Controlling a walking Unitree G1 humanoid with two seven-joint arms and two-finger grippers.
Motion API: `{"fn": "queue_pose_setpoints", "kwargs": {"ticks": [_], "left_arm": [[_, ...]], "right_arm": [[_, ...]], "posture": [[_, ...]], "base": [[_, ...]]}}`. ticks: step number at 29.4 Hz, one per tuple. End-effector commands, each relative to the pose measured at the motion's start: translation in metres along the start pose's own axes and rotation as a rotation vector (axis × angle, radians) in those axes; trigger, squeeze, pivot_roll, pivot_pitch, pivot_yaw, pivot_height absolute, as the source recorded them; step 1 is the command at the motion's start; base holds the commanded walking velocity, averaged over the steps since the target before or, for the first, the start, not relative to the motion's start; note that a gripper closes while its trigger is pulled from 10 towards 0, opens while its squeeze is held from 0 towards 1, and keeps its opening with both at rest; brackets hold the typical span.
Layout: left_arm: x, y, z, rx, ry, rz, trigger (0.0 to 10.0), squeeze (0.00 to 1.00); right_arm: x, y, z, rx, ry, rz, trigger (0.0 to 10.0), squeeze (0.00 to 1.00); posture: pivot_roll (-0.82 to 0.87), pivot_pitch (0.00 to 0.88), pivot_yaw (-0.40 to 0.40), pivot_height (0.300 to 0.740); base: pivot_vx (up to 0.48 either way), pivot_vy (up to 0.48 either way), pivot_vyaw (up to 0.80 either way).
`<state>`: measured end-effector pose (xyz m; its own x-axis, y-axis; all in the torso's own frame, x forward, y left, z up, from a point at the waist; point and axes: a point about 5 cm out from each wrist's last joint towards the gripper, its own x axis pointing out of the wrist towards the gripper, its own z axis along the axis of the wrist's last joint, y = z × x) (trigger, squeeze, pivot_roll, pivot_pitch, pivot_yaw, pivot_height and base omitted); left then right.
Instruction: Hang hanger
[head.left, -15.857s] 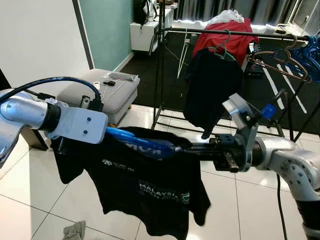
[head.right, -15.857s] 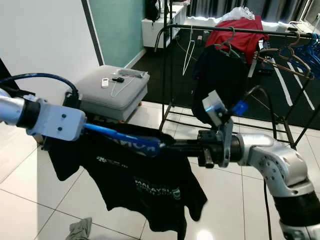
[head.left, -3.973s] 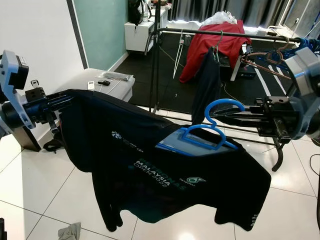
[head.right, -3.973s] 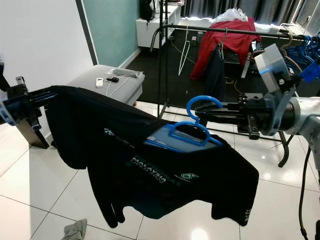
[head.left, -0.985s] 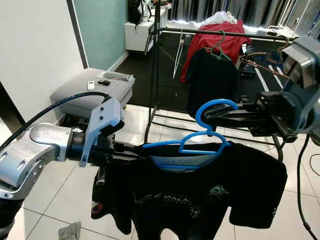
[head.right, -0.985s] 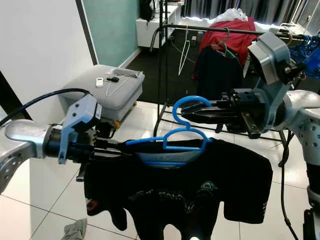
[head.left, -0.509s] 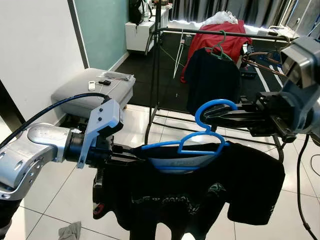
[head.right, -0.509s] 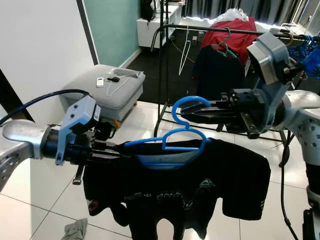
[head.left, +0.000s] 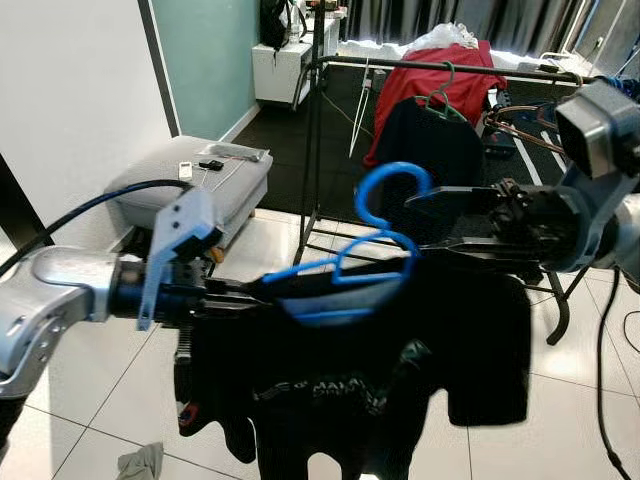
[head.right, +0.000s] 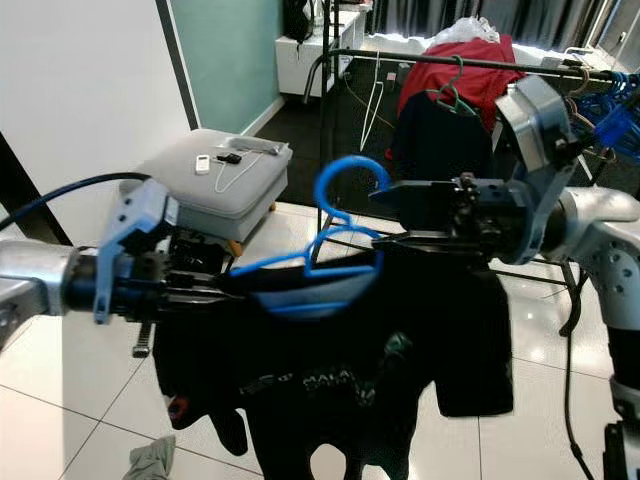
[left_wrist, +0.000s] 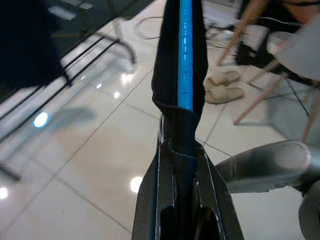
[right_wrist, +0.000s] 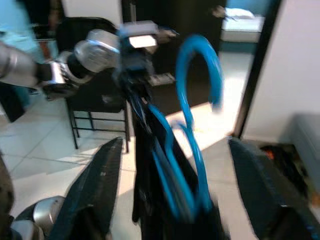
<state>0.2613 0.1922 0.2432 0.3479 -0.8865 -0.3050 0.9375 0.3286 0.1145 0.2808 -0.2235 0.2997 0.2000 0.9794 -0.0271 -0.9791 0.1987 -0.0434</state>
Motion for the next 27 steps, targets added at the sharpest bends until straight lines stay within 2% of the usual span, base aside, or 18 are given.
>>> {"fn": "queue_pose_setpoints", "kwargs": {"ticks": [1,3,4,5,6,7,8,9,10,11,12,14,15,18,19,20,21,27], "left_arm": [[-0.010,0.006,-0.003,-0.004,0.012,0.060,0.0,0.00],[-0.010,0.006,-0.003,-0.004,0.012,0.060,0.0,0.00],[-0.019,0.010,-0.018,-0.055,0.032,0.135,0.0,0.00],[-0.019,0.010,-0.018,-0.055,0.032,0.135,0.0,0.00],[-0.026,0.012,-0.033,-0.108,0.046,0.213,0.0,0.00],[-0.026,0.012,-0.033,-0.108,0.046,0.213,0.0,0.00],[-0.029,0.012,-0.048,-0.154,0.064,0.276,0.0,0.00],[-0.029,0.012,-0.048,-0.154,0.064,0.276,0.0,0.00],[-0.029,0.015,-0.062,-0.206,0.065,0.376,0.0,0.00],[-0.023,0.018,-0.075,-0.248,0.071,0.499,0.0,0.00],[-0.018,0.020,-0.084,-0.277,0.077,0.594,0.0,0.00],[-0.018,0.020,-0.084,-0.277,0.077,0.594,0.0,0.00],[-0.010,0.021,-0.092,-0.313,0.059,0.703,9.6,0.00],[0.001,0.017,-0.100,-0.362,0.012,0.798,10.0,0.00],[0.012,0.009,-0.112,-0.401,-0.034,0.900,10.0,0.00],[0.012,0.009,-0.112,-0.401,-0.034,0.900,10.0,0.00],[0.017,0.000,-0.121,-0.428,-0.063,0.993,10.0,0.00],[0.000,-0.005,-0.128,-0.458,-0.142,1.210,10.0,0.00]], "right_arm": [[-0.013,-0.003,0.002,-0.017,-0.003,-0.060,10.0,1.00],[-0.013,-0.003,0.002,-0.017,-0.003,-0.060,10.0,1.00],[-0.034,-0.014,-0.005,-0.005,-0.008,-0.210,10.0,1.00],[-0.034,-0.014,-0.005,-0.005,-0.008,-0.210,10.0,1.00],[-0.052,-0.022,-0.015,0.009,-0.009,-0.359,10.0,1.00],[-0.052,-0.022,-0.015,0.009,-0.009,-0.359,10.0,1.00],[-0.063,-0.030,-0.029,0.022,-0.004,-0.507,10.0,1.00],[-0.063,-0.030,-0.029,0.022,-0.004,-0.507,10.0,1.00],[-0.064,-0.038,-0.052,0.084,-0.015,-0.655,10.0,0.99],[-0.053,-0.043,-0.079,0.147,-0.005,-0.785,10.0,0.00],[-0.041,-0.046,-0.099,0.194,0.009,-0.874,10.0,0.00],[-0.041,-0.046,-0.099,0.194,0.009,-0.874,10.0,0.00],[-0.025,-0.045,-0.121,0.284,-0.010,-0.960,10.0,0.00],[-0.006,-0.039,-0.145,0.385,-0.032,-1.011,10.0,0.00],[0.010,-0.031,-0.170,0.426,0.063,-1.056,10.0,0.00],[0.010,-0.031,-0.170,0.426,0.063,-1.056,10.0,0.00],[0.016,-0.030,-0.174,0.377,0.095,-1.073,10.0,0.00],[0.007,-0.035,-0.179,0.398,0.030,-1.130,10.0,0.00]], "posture": [[-0.02,0.000,-0.047,0.740],[-0.02,0.000,-0.047,0.740],[-0.02,0.000,-0.049,0.740],[-0.02,0.000,-0.049,0.740],[-0.02,0.000,-0.047,0.740],[-0.02,0.000,-0.047,0.740],[-0.03,0.000,-0.045,0.740],[-0.03,0.000,-0.045,0.740],[-0.02,0.000,-0.045,0.740],[-0.03,0.000,-0.044,0.740],[-0.03,0.000,-0.044,0.740],[-0.03,0.000,-0.044,0.740],[-0.04,0.000,-0.047,0.740],[-0.04,0.000,-0.055,0.740],[-0.04,0.000,-0.059,0.740],[-0.04,0.000,-0.059,0.740],[-0.06,0.000,-0.051,0.740],[-0.06,0.000,-0.043,0.740]], "base": [[0.000,0.000,0.00],[0.000,0.000,0.00],[0.000,0.000,0.00],[0.000,0.000,0.00],[0.000,0.000,0.00],[0.000,0.000,0.00],[0.000,0.000,0.00],[0.000,0.000,0.00],[0.000,0.000,0.00],[0.000,0.000,0.00],[0.000,0.000,0.00],[0.000,0.000,0.00],[0.000,0.000,0.00],[0.000,0.000,0.00],[0.000,0.000,-0.75],[0.000,0.000,-0.75],[0.000,0.000,-0.69],[0.000,0.000,-0.76]]}}
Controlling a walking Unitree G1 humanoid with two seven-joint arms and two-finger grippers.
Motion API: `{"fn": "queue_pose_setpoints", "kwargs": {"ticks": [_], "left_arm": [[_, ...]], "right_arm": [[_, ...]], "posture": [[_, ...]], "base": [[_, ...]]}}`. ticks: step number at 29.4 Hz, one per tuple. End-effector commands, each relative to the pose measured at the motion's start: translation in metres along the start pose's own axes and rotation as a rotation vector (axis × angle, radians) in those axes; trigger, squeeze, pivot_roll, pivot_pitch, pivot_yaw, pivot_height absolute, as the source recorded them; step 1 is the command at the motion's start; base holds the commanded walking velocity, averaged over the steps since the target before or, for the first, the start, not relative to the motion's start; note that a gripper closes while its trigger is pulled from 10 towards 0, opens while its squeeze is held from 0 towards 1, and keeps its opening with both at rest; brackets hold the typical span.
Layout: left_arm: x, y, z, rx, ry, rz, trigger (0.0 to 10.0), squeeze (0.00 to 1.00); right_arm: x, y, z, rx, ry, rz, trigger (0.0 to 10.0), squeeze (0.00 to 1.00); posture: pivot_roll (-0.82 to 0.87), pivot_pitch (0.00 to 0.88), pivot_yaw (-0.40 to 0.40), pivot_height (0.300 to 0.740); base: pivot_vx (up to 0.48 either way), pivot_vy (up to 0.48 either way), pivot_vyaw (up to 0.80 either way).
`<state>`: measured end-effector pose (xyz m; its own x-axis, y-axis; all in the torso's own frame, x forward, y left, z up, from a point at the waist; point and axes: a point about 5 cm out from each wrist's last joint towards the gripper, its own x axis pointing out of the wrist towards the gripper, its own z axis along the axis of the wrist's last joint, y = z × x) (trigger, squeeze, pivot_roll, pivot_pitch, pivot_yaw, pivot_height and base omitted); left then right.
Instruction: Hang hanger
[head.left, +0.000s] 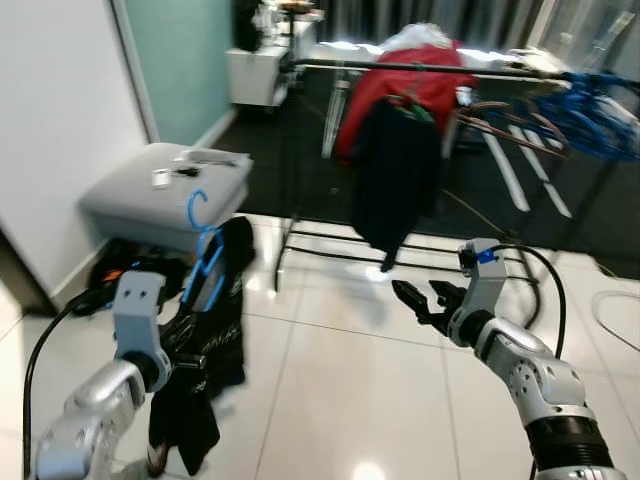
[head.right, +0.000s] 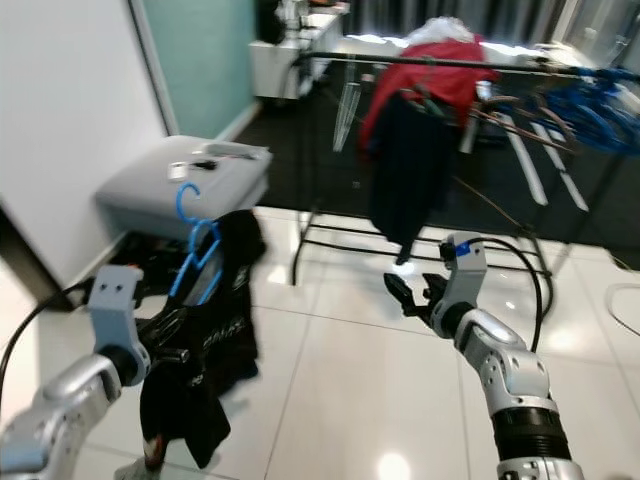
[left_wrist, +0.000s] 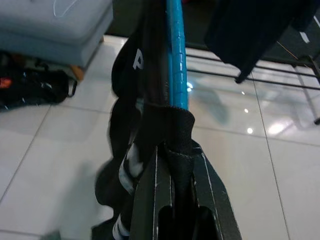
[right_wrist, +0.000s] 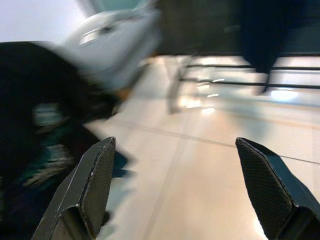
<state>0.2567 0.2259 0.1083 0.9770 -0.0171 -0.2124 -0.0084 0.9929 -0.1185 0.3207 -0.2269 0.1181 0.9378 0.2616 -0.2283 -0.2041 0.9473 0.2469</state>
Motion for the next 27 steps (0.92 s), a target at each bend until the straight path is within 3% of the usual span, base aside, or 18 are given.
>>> {"fn": "queue_pose_setpoints", "kwargs": {"ticks": [1,4,10,17,27], "left_arm": [[-0.003,0.004,0.014,0.017,-0.087,0.039,10.0,0.00],[0.000,-0.001,0.016,0.025,-0.112,0.015,10.0,0.00],[0.006,-0.014,0.017,0.048,-0.121,-0.025,10.0,0.00],[0.008,-0.020,0.012,0.038,-0.129,-0.025,10.0,0.00],[0.011,-0.024,0.009,0.065,-0.112,0.012,10.0,0.00]], "right_arm": [[0.001,-0.003,0.005,0.011,-0.037,-0.012,10.0,0.00],[0.001,0.000,0.005,-0.003,-0.072,-0.013,10.0,0.00],[0.002,0.007,0.005,-0.021,-0.110,-0.046,10.0,0.00],[0.003,0.007,0.002,-0.016,-0.113,-0.082,10.0,0.00],[0.003,0.001,0.000,-0.017,-0.118,-0.090,10.0,0.00]], "posture": [[-0.06,0.000,-0.043,0.740],[-0.06,0.000,-0.041,0.740],[-0.06,0.000,-0.038,0.740],[-0.07,0.000,-0.035,0.740],[-0.08,0.000,-0.049,0.740]], "base": [[0.000,0.000,-0.78],[0.160,0.000,-0.78],[0.480,0.000,0.00],[0.480,0.000,-0.79],[0.480,0.000,0.00]]}}
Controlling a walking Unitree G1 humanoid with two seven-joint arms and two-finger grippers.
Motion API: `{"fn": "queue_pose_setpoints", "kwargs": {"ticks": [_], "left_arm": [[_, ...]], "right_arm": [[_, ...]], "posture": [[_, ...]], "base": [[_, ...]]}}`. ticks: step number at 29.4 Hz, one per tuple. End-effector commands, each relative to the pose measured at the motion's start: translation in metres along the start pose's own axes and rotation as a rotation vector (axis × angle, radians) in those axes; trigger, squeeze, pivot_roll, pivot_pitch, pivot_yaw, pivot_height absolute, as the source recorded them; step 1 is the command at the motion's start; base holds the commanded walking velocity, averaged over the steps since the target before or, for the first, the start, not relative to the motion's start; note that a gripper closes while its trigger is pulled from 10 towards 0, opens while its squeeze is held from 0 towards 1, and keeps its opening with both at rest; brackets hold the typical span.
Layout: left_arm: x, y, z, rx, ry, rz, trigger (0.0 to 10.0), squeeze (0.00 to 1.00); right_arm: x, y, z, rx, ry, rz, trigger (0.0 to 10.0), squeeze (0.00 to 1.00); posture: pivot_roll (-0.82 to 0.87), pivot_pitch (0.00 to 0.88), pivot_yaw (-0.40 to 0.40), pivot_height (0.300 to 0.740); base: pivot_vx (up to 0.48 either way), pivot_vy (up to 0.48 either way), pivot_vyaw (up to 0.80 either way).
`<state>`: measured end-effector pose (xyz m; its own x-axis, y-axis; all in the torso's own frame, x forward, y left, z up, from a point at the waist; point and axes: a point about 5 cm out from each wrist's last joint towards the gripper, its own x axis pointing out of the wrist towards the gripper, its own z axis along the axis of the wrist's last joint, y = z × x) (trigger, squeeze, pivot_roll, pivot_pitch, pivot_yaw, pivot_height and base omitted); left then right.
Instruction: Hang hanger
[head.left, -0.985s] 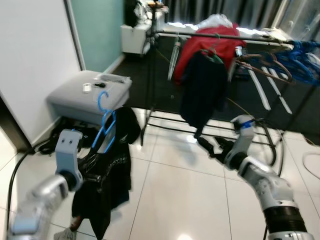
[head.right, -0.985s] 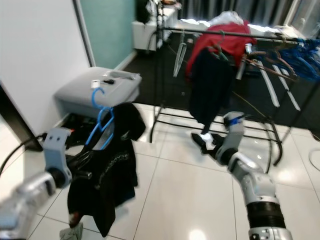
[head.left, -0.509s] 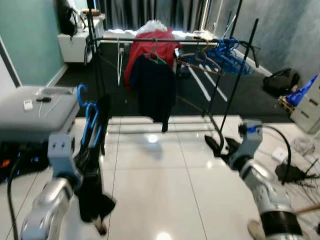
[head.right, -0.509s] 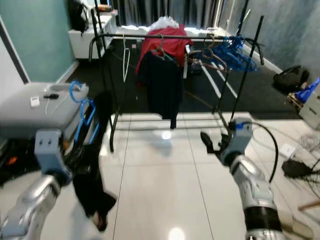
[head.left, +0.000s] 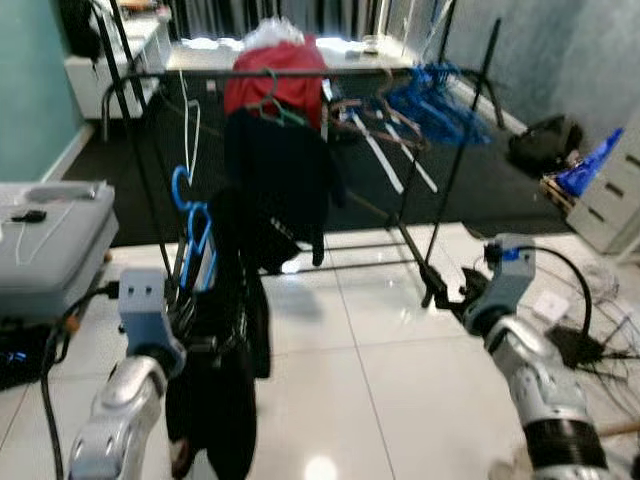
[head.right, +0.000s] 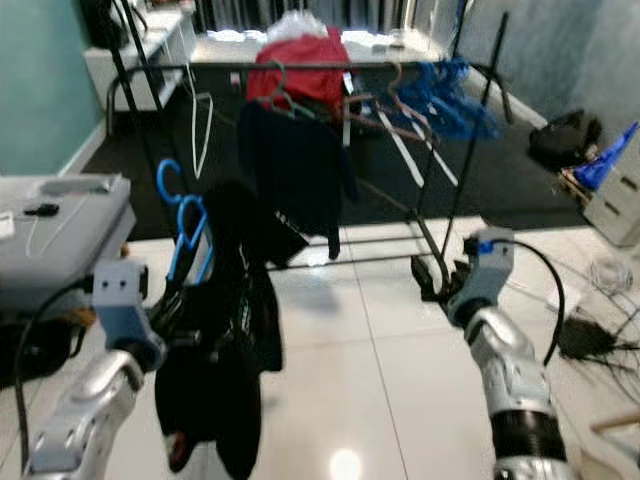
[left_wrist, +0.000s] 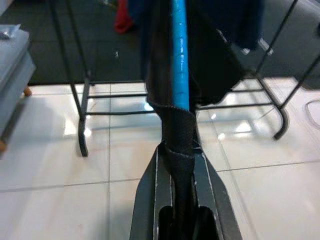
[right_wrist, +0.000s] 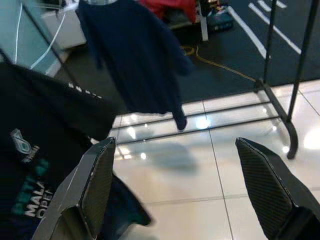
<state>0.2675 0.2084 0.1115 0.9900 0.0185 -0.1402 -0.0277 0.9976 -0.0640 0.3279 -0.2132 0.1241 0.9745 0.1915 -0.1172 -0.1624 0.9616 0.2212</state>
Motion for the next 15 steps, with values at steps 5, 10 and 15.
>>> {"fn": "queue_pose_setpoints", "kwargs": {"ticks": [5,10,15], "left_arm": [[0.0020,-0.0089,0.0049,-0.014,-0.035,-0.017,10.0,0.00],[0.0026,-0.0089,0.0052,-0.008,-0.033,-0.011,10.0,0.00],[0.0071,-0.0137,0.0106,0.040,-0.043,0.036,10.0,0.00]], "right_arm": [[-0.0059,-0.0122,-0.0041,-0.007,0.012,-0.047,10.0,0.00],[-0.0056,-0.0124,-0.0039,-0.006,0.009,-0.049,10.0,0.00],[-0.0060,-0.0069,-0.0022,-0.018,-0.007,0.020,10.0,0.00]], "posture": [[-0.08,0.000,-0.046,0.740],[-0.08,0.000,-0.043,0.740],[-0.09,0.000,-0.037,0.740]], "base": [[0.480,0.000,0.00],[0.480,0.000,0.00],[0.480,0.000,0.64]]}}
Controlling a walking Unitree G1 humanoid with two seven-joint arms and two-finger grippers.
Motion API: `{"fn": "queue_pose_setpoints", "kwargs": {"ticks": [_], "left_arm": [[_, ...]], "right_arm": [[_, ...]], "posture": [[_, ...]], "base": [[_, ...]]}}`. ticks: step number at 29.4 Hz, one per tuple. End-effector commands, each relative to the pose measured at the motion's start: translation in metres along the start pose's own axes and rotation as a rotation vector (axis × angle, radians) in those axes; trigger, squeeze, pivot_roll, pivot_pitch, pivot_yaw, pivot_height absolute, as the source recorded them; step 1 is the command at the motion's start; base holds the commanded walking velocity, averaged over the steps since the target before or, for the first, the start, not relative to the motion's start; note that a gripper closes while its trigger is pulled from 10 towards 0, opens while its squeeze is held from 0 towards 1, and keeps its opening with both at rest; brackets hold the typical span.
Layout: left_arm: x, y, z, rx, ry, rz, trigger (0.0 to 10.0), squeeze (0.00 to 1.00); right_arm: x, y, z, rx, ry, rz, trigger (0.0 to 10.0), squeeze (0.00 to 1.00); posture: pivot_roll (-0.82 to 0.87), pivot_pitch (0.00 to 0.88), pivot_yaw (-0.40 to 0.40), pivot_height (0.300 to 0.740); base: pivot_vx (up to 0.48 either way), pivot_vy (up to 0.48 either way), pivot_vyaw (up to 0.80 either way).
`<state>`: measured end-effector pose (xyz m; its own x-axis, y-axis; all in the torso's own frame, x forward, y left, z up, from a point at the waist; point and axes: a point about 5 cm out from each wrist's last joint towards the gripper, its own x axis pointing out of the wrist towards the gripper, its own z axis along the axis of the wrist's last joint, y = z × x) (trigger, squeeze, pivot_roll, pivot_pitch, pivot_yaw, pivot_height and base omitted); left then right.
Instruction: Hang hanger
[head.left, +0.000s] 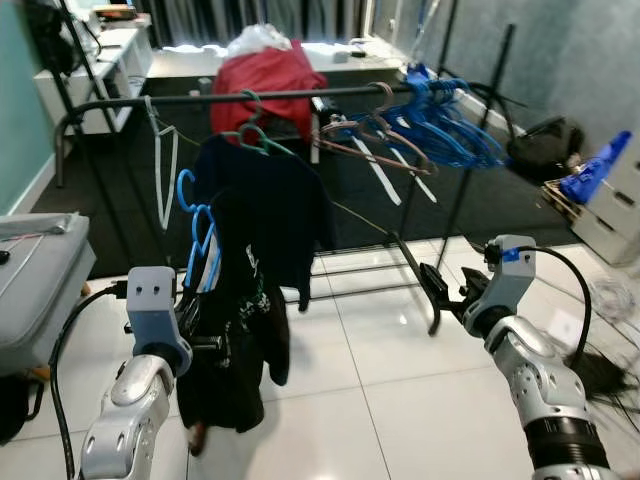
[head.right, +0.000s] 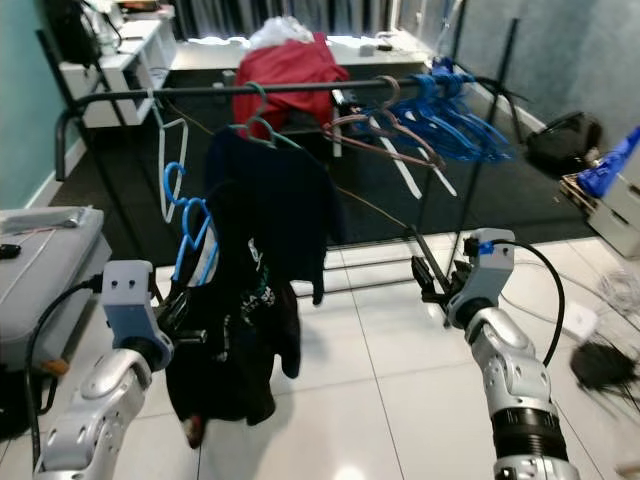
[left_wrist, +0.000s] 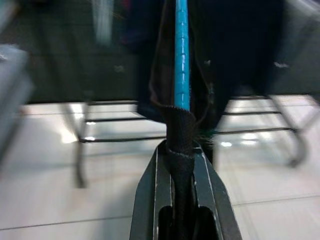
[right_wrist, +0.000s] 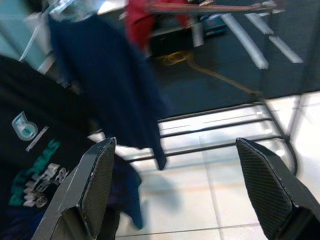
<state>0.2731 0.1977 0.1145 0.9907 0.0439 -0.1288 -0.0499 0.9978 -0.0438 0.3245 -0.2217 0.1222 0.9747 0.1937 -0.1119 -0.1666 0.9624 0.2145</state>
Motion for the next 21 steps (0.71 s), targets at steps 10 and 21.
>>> {"fn": "queue_pose_setpoints", "kwargs": {"ticks": [10,21], "left_arm": [[0.007,-0.044,0.016,0.059,-0.073,-0.135,10.0,0.00],[0.006,-0.059,0.021,0.068,-0.088,-0.185,10.0,0.00]], "right_arm": [[0.000,-0.005,0.000,0.070,-0.009,-0.030,10.0,0.00],[0.000,-0.006,0.003,0.073,-0.040,-0.035,10.0,0.00]], "posture": [[-0.10,0.000,-0.033,0.740],[-0.10,0.000,-0.029,0.740]], "base": [[0.480,0.000,0.16],[0.480,0.000,-0.58]]}}
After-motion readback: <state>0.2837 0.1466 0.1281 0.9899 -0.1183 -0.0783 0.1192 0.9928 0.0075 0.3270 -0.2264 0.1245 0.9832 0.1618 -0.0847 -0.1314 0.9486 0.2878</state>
